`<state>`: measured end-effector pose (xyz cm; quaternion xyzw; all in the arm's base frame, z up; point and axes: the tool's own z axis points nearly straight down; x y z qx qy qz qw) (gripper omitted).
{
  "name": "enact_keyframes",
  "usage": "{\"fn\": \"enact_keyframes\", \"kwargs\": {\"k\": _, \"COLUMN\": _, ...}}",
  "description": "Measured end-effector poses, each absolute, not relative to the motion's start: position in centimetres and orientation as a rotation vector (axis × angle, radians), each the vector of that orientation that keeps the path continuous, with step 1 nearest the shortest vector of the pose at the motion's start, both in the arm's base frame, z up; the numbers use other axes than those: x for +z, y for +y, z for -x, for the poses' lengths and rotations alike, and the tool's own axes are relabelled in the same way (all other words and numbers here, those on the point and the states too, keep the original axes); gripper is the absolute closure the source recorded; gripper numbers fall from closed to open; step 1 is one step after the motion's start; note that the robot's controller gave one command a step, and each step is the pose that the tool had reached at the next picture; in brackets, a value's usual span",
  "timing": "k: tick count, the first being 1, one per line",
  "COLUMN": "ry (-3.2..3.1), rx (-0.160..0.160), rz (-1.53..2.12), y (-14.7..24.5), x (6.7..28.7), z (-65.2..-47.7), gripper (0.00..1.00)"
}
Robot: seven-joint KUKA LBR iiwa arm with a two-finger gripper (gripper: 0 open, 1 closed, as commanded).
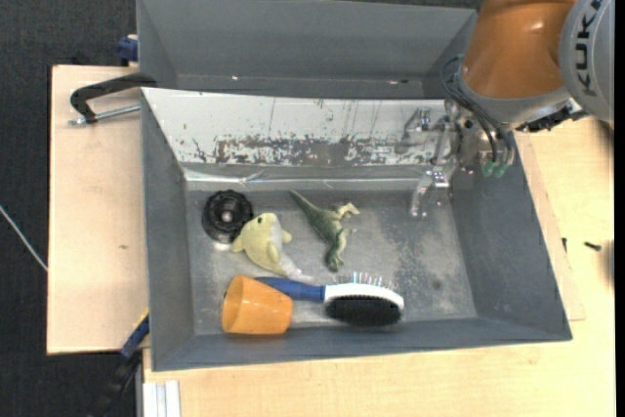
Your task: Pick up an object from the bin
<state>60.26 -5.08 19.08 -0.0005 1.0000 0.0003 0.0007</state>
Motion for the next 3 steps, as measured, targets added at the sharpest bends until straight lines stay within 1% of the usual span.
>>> {"fn": "enact_keyframes", "kwargs": {"k": 1, "ry": 3.129, "rx": 0.006, "rz": -0.325, "y": 3.4, "x": 15.3, "z": -59.3, "gripper": 0.0}}
{"fn": "enact_keyframes", "kwargs": {"k": 2, "ry": 3.132, "rx": -0.001, "rz": 0.258, "y": 3.6, "x": 8.2, "z": -59.6, "gripper": 0.0}}
{"fn": "enact_keyframes", "kwargs": {"k": 3, "ry": 3.132, "rx": -0.001, "rz": 0.258, "y": 3.6, "x": 8.3, "z": -59.6, "gripper": 1.0}}
